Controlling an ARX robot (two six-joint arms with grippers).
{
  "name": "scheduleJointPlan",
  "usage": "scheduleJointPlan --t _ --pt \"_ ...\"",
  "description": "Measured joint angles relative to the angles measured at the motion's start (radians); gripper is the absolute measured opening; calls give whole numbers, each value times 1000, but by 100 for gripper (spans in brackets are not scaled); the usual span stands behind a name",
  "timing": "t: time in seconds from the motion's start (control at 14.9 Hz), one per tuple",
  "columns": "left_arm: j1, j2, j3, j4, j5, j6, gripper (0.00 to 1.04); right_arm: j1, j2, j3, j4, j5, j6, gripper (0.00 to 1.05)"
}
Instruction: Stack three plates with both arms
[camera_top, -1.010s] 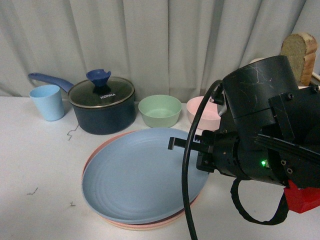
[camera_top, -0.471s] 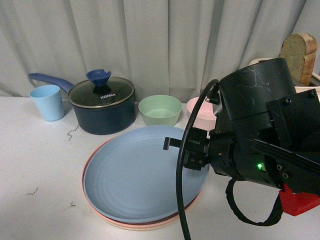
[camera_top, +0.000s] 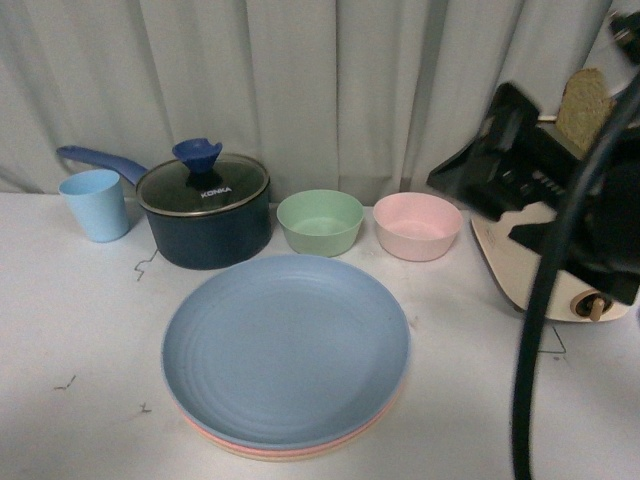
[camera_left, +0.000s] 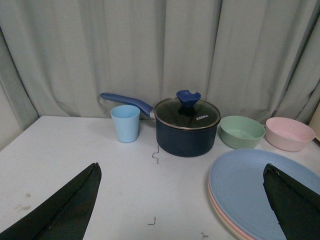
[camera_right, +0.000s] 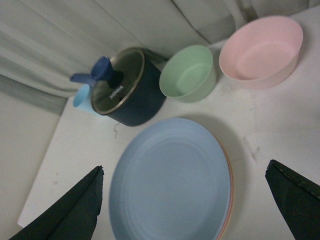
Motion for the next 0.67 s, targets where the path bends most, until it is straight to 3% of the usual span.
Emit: scheduleJointPlan --t 0.07,0.13,0.2,0.27,0.4,0.61,0.67 --pt "0 0 0 0 0 0 98 -28 -85 -42 26 -25 -5 98" --pt "0 0 0 0 1 0 98 -23 -129 -126 252 145 -108 88" --pt "0 0 0 0 0 0 98 -55 -218 -240 379 308 -257 76" --pt "0 0 0 -1 -1 0 98 -133 -333 -336 376 353 -407 63" --pt "0 0 0 0 1 0 98 -275 -519 -451 323 253 -526 39" --pt "0 0 0 0 0 0 98 -283 -792 -564 140 225 -572 1" --pt "0 0 0 0 0 0 98 -283 -901 -581 55 227 -579 2"
